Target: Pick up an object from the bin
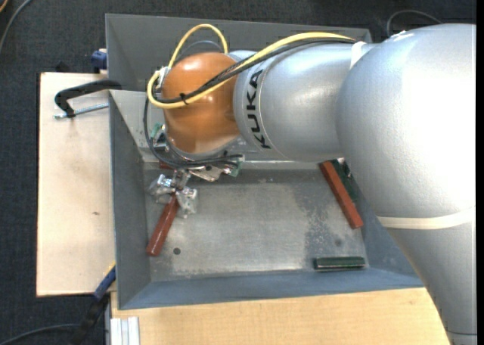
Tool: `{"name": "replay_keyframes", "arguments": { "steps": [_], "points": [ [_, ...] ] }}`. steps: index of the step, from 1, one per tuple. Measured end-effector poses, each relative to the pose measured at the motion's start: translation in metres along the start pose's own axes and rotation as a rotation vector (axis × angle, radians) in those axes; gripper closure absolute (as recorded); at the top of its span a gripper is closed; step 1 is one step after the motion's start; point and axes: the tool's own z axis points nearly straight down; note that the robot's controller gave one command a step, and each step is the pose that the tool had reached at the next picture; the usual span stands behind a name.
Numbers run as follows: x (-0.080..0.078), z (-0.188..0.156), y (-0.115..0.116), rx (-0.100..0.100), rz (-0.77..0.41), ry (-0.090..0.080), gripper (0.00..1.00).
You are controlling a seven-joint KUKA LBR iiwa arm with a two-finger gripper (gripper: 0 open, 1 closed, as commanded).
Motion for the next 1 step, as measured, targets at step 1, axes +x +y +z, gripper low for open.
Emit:
{"name": "replay_keyframes", "arguments": {
  "steps": [1],
  "points": [
    [0.0319,-0.1752,-0.012,0.011,-0.133,-0.008,1.0]
  ]
}}
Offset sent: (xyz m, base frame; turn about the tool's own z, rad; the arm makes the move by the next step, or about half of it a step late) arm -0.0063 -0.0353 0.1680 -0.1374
